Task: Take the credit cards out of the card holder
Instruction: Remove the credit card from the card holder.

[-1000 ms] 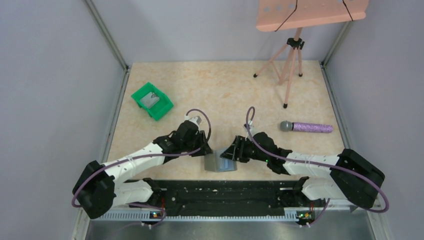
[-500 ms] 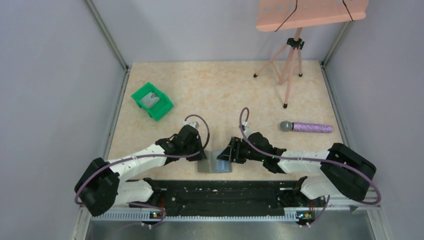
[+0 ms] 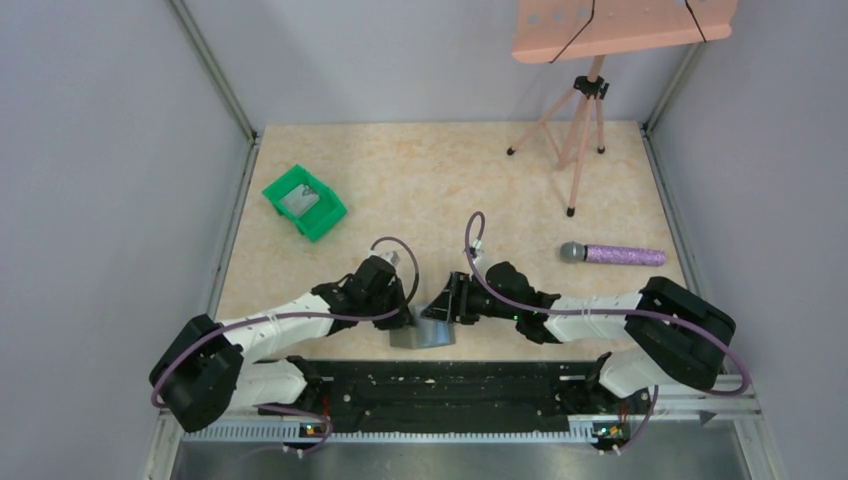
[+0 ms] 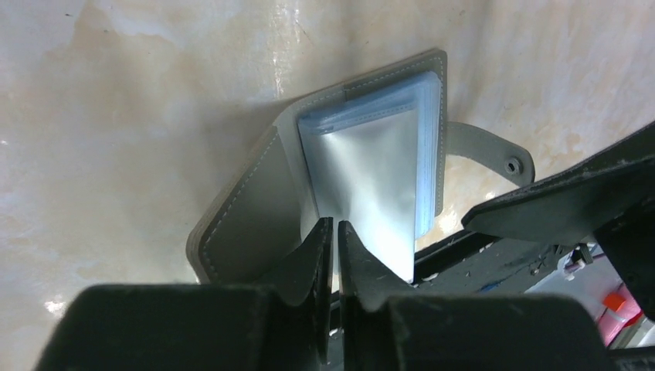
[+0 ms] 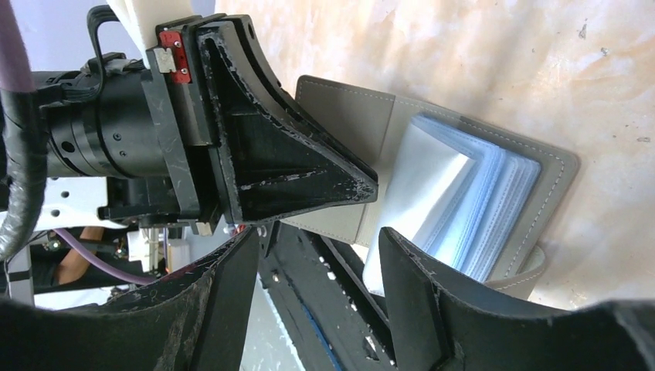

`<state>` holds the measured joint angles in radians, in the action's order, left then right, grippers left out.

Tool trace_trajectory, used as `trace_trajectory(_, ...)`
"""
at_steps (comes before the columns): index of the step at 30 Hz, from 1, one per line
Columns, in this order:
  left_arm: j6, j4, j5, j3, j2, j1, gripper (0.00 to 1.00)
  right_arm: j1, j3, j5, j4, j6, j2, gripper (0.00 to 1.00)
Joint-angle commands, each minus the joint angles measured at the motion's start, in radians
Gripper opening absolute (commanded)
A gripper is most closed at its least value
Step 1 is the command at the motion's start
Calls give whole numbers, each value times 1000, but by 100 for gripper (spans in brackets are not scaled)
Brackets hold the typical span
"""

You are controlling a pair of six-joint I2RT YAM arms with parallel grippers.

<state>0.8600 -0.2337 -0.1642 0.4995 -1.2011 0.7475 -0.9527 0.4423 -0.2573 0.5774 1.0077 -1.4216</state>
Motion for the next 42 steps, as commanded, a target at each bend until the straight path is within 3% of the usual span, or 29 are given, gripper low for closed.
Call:
trace_trajectory(1,-3,-36,26,39,67,-11,17,-13,36,2,46,-4,-6,58)
trace_trajectory(4,-21,-145,113,101,117,-12,29,-13,34,32,-10,-17,5,58)
trace_trajectory(8,-35,-255,202,131,156,-13,34,-12,21,75,-68,-34,24,58)
trace_trajectory(28,-68,-391,257,157,191,-14,51,-13,-4,69,-48,-54,-21,58)
trace_trajectory(33,-63,-391,245,133,184,-12,52,-12,-4,65,-42,-54,-43,58)
trace_trajectory(37,-64,-289,185,79,177,-14,50,-12,-6,69,-46,-57,-48,58)
trace_trajectory(42,-32,-224,118,53,144,-14,30,-13,-2,88,-94,-72,-31,58)
